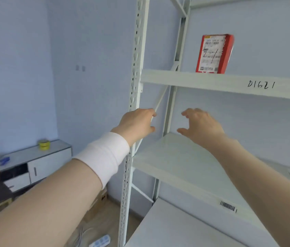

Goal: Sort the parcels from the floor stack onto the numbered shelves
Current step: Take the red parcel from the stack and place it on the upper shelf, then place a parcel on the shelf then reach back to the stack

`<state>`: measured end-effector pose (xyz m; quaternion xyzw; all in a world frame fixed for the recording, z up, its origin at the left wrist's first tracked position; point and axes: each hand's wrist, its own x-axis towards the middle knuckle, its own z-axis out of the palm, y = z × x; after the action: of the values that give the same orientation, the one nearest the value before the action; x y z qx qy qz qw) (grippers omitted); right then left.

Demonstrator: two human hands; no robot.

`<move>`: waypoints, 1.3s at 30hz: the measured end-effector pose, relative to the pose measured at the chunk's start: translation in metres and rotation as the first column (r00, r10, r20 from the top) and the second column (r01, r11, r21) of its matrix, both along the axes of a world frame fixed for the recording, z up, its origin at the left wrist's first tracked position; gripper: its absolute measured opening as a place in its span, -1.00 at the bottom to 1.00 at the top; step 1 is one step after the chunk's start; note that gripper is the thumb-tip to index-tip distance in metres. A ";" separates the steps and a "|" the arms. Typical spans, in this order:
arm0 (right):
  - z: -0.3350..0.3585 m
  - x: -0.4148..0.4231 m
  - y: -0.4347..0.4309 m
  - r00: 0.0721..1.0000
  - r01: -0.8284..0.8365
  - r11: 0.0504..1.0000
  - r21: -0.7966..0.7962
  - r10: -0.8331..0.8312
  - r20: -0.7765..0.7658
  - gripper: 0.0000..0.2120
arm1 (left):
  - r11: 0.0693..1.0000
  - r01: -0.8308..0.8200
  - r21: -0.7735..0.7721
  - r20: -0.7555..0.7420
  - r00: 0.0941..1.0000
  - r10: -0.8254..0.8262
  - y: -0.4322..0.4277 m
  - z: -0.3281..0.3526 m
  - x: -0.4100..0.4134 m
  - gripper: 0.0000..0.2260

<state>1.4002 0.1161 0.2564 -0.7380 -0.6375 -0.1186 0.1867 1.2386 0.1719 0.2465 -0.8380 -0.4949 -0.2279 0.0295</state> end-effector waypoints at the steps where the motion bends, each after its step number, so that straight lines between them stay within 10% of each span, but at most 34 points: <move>1: -0.016 -0.002 -0.007 1.000 -0.016 1.000 -0.025 0.016 -0.008 -0.48 | 0.999 -0.032 -0.028 -0.019 0.999 0.031 -0.007 -0.018 -0.008 -0.58; 19: -0.354 -0.047 -0.207 0.891 -0.436 0.744 -0.506 0.435 -0.129 -0.63 | 0.701 -0.397 -0.592 -0.074 0.893 0.444 -0.274 -0.342 -0.071 -0.61; 39: -0.491 -0.281 -0.513 0.547 -0.614 0.206 -0.762 0.807 -0.223 -0.64 | 0.151 -0.533 -0.832 -0.121 0.440 0.890 -0.687 -0.478 -0.247 -0.65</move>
<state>1.1194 -0.3969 -0.2346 -0.3388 -0.9028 0.1851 -0.1894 0.9915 -0.5149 -0.2317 -0.3362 -0.8744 -0.1106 -0.3318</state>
